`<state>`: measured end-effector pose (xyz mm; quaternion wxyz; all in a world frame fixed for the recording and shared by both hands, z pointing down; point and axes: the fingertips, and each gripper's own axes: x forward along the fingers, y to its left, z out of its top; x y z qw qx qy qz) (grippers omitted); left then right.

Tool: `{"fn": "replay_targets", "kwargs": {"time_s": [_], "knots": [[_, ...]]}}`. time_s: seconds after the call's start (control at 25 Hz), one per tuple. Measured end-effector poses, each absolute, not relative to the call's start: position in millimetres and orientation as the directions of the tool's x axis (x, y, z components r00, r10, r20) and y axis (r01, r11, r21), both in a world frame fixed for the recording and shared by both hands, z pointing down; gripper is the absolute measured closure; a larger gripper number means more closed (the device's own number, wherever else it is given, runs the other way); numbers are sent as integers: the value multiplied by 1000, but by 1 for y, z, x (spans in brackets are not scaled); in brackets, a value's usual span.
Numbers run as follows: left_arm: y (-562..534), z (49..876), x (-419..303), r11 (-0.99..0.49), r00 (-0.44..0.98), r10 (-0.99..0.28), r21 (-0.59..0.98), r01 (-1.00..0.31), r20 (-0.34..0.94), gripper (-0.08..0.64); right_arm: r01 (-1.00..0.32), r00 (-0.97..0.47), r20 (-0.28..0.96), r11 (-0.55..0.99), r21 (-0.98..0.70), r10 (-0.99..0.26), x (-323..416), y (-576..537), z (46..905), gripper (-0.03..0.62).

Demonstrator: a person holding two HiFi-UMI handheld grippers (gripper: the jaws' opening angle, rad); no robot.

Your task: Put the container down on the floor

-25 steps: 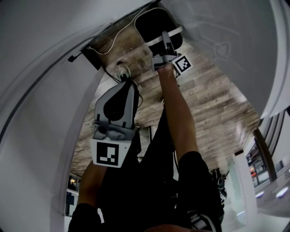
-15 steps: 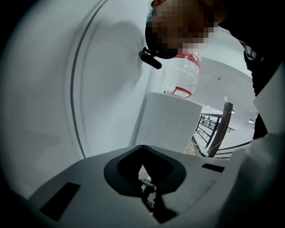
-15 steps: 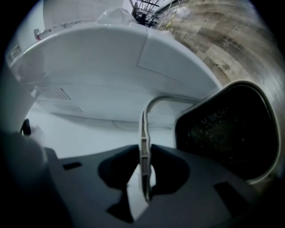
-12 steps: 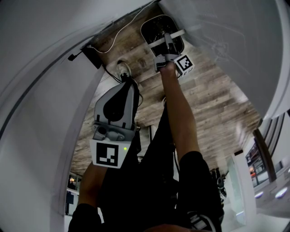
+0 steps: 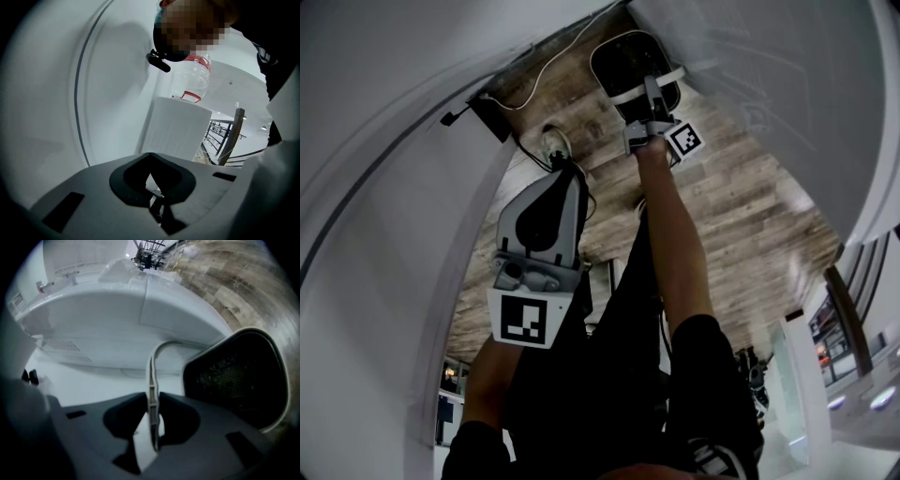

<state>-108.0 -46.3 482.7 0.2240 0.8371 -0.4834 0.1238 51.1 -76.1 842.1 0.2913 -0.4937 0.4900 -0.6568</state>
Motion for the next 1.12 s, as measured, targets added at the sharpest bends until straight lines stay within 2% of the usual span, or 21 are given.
{"fn": "replay_targets", "kwargs": {"time_s": [0.8, 1.12], "knots": [[-48, 484, -109, -414, 491, -763, 265, -871, 421, 529, -173, -402, 385, -344, -923, -830, 53, -66, 842, 494], [-44, 485, -105, -419, 500, -756, 275, -865, 423, 529, -170, -421, 372, -331, -928, -827, 49, -67, 841, 431]]}}
